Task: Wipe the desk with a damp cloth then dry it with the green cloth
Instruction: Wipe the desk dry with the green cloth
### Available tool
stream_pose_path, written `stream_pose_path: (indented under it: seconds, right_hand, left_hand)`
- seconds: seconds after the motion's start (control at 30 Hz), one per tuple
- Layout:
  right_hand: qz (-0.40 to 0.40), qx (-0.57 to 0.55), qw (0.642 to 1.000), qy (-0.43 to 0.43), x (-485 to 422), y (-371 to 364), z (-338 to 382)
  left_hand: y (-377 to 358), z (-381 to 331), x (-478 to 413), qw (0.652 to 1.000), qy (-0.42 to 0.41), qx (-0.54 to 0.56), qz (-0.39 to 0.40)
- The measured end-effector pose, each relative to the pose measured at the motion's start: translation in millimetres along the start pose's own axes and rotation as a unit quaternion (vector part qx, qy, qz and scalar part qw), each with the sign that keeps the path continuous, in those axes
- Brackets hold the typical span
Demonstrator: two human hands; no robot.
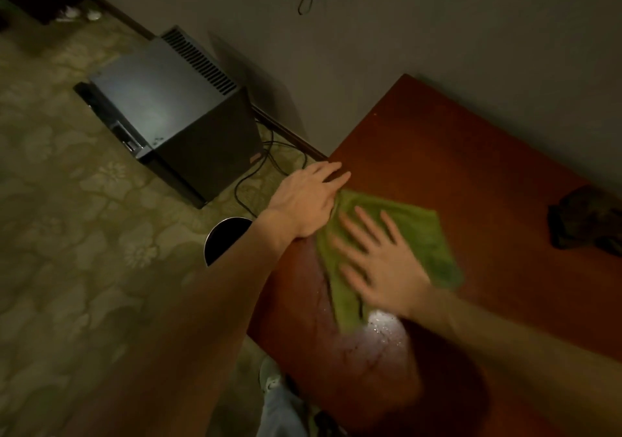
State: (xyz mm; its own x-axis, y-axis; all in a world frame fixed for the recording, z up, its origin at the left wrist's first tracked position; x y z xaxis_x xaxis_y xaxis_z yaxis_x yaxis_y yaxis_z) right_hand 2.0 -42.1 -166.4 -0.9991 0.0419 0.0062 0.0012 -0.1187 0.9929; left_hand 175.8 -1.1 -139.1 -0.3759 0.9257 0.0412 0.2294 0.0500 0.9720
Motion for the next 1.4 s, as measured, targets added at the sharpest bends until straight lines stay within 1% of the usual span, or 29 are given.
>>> stream_pose_path:
  seconds: [0.07, 0.1, 0.13, 0.17, 0.2, 0.27, 0.33, 0.4, 0.47, 0.53, 0.6, 0.67, 0.73, 0.83, 0.93, 1.0, 1.03, 1.1, 1.17, 1.2, 1.23, 1.3, 1.4]
  right_hand:
    - [0.048, -0.030, 0.993, 0.102, 38.0, -2.4, 39.8]
    - [0.061, -0.037, 0.988, 0.140, 44.9, -2.0, 45.2]
    - [0.064, -0.043, 0.984, 0.162, 42.7, 0.1, 43.9]
    - [0.055, -0.041, 0.984, 0.161, 34.8, 2.1, 37.4]
    - [0.044, -0.035, 0.990, 0.132, 23.5, 3.0, 26.7]
    - [0.020, -0.017, 0.999, 0.025, -3.2, 6.6, 3.4]
    - [0.008, -0.010, 0.998, -0.057, -29.4, 5.9, 1.3]
    - [0.004, -0.026, 0.995, -0.101, -60.1, 1.6, 18.3]
    - [-0.009, -0.061, 0.989, -0.135, -90.3, 5.2, 39.7]
    - [-0.014, -0.078, 0.988, -0.130, -100.7, 7.1, 65.4]
    - [-0.004, -0.095, 0.993, -0.075, -81.0, 1.3, 99.0]
    - [0.008, -0.127, 0.992, -0.012, -41.3, -2.5, 126.8]
    - [0.023, -0.148, 0.989, 0.018, -8.1, -5.2, 138.4]
    - [0.029, -0.131, 0.991, 0.016, -11.6, -8.0, 124.5]
    - [0.057, -0.084, 0.994, -0.047, -61.7, -4.0, 101.8]
    - [0.077, -0.063, 0.993, -0.070, -86.4, -7.1, 104.2]
    - [0.076, -0.061, 0.994, -0.059, -88.3, -7.8, 112.2]
    - [0.067, -0.076, 0.995, -0.009, -72.9, -8.0, 127.0]
    - [0.048, -0.093, 0.993, 0.045, -36.5, -5.6, 131.5]
    - [0.040, -0.089, 0.994, 0.057, -17.5, -2.8, 127.1]
    - [0.040, -0.083, 0.994, 0.053, -3.4, -2.0, 117.9]
    - [0.041, -0.072, 0.996, 0.015, 1.3, -2.7, 90.5]
    - [0.032, -0.031, 0.997, -0.070, -31.0, -0.6, 47.5]
  left_hand:
    - [-4.6, -1.7, 5.1, 1.000, 0.009, -0.006, 0.007]
    - [-5.9, -1.1, 5.7, 1.000, 0.013, -0.004, 0.015]
    - [-6.6, -0.1, 5.1, 1.000, 0.016, 0.002, 0.025]
    - [-6.7, 0.6, 3.1, 0.999, 0.018, 0.009, 0.036]
    - [-5.9, 0.7, 0.6, 0.999, 0.023, 0.016, 0.047]
    - [0.6, -1.7, -6.2, 0.997, 0.035, 0.021, 0.062]
    - [10.8, -6.2, -13.8, 0.997, 0.038, 0.011, 0.070]
    - [22.4, -12.2, -19.5, 0.996, 0.034, 0.001, 0.080]
    - [31.0, -12.8, -22.5, 0.995, 0.055, 0.021, 0.085]
    - [33.9, -10.4, -23.8, 0.993, 0.077, 0.041, 0.083]
    - [31.2, -13.0, -22.9, 0.993, 0.075, 0.026, 0.090]
    - [25.3, -16.9, -17.5, 0.992, 0.071, 0.011, 0.099]
    - [22.4, -16.4, -12.0, 0.992, 0.071, 0.012, 0.098]
    - [19.0, -16.0, -4.5, 0.991, 0.078, 0.043, 0.096]
    - [19.6, -17.8, -7.3, 0.992, 0.086, 0.039, 0.089]
    - [19.9, -17.1, -9.7, 0.992, 0.086, 0.036, 0.082]
    - [19.9, -17.2, -8.6, 0.992, 0.089, 0.036, 0.081]
    - [19.6, -18.0, -8.6, 0.992, 0.090, 0.031, 0.086]
    - [18.2, -16.4, -8.1, 0.992, 0.084, 0.029, 0.092]
    - [18.5, -15.7, -8.2, 0.992, 0.081, 0.027, 0.090]
    - [18.5, -15.1, -8.2, 0.992, 0.081, 0.026, 0.089]
    - [17.6, -16.0, -7.1, 0.992, 0.083, 0.028, 0.089]
    - [16.9, -17.7, -6.5, 0.992, 0.094, 0.031, 0.080]
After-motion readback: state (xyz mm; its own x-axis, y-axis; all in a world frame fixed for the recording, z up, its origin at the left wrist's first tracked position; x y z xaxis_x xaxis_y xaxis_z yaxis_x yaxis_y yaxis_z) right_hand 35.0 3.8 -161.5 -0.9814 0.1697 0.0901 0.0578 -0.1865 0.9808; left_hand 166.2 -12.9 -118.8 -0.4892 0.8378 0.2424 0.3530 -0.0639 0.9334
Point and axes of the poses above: each hand's wrist, its own x-axis away from the middle knuckle, its own y-axis out of the back of the hand, z = x × y, the point moved 6 cm from there along -x, towards the middle knuckle, and after that the axes turned 8 degrees about -z, right-handed, at the moved point
